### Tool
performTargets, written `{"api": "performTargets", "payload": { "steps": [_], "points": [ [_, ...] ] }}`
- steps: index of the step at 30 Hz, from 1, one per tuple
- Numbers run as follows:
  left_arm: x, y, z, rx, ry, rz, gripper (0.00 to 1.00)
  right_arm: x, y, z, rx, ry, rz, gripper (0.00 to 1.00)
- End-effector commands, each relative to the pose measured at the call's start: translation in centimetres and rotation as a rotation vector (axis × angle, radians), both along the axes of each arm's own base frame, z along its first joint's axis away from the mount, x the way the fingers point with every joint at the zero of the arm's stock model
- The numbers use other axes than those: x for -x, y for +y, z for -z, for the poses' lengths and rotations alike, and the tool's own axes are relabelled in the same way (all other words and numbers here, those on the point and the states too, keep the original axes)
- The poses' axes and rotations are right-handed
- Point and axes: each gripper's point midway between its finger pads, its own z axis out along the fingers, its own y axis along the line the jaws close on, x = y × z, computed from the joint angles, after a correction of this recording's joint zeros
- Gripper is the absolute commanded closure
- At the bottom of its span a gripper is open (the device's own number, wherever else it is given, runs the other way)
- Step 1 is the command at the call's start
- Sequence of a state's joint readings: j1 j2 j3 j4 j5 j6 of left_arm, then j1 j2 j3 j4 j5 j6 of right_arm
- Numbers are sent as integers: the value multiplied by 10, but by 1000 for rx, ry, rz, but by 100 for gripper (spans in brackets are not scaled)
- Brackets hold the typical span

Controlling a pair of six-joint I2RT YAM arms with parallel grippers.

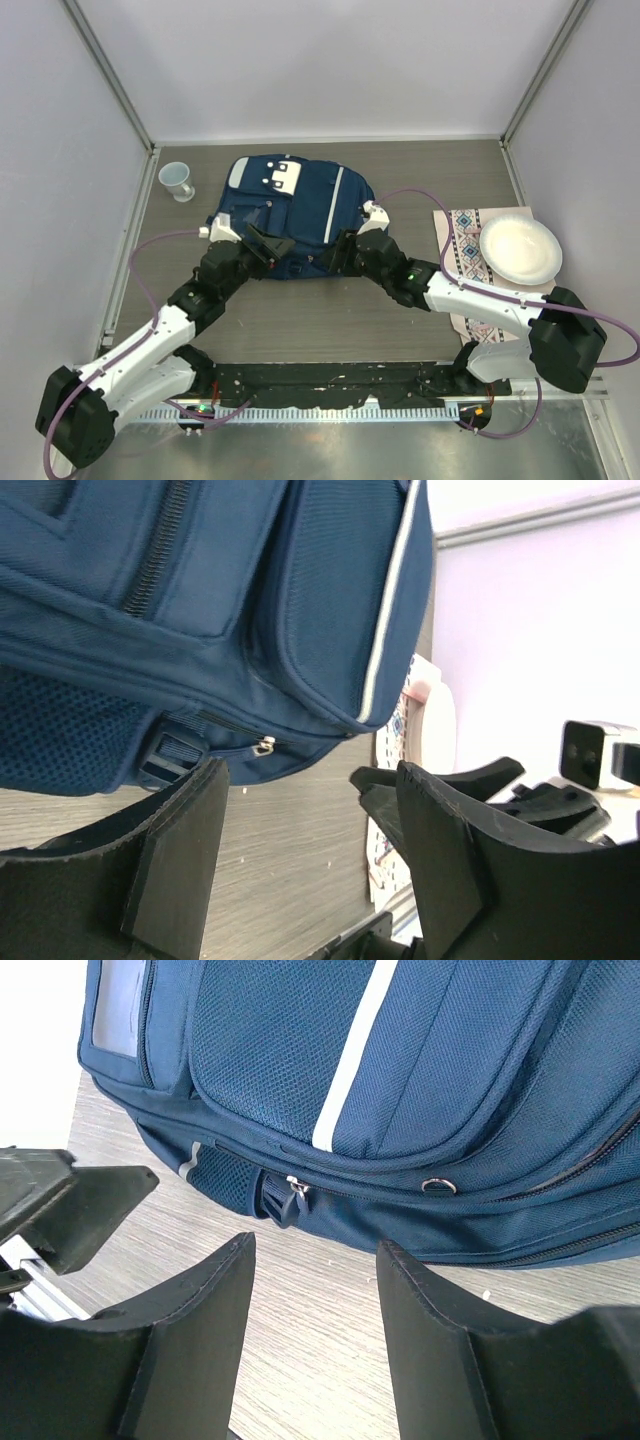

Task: Pack the student bag
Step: Adjust the student bag at the center of the board, then zip the student bag at the center of the board.

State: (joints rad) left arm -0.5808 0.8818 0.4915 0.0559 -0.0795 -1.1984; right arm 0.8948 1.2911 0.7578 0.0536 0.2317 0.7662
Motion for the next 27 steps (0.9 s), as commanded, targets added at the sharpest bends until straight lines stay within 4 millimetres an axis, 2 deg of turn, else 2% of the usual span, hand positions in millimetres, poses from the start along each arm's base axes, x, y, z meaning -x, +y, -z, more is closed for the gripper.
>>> {"api": "performTargets", "payload": {
  "steps": [1, 4, 7, 10, 16, 21, 24, 27],
  "points": [
    [-4, 12, 24, -38, 50, -77, 29, -10, 9, -26, -64, -51, 19, 43],
    [-11, 7, 30, -46, 70, -72, 28, -9, 8, -27, -75, -52, 20, 43],
    [-14, 0, 44, -31, 133, -75, 28, -8, 5, -27, -75, -53, 29, 43],
    [-20, 1, 50, -2, 140, -113, 28, -7, 3, -29, -75, -57, 32, 43],
    [-35, 4, 56, 26, 128, -185, 27, -5, 3, -27, -82, -53, 31, 43],
    [-49, -3, 56, 74, 92, -205, 27, -2, 9, -23, -92, -39, 0, 43],
    [-54, -6, 58, 75, 95, -206, 31, -2, 10, -22, -102, -38, -2, 43],
    [-56, -8, 58, 82, 94, -203, 42, 1, 12, -16, -104, -25, -17, 44]
  ]
}}
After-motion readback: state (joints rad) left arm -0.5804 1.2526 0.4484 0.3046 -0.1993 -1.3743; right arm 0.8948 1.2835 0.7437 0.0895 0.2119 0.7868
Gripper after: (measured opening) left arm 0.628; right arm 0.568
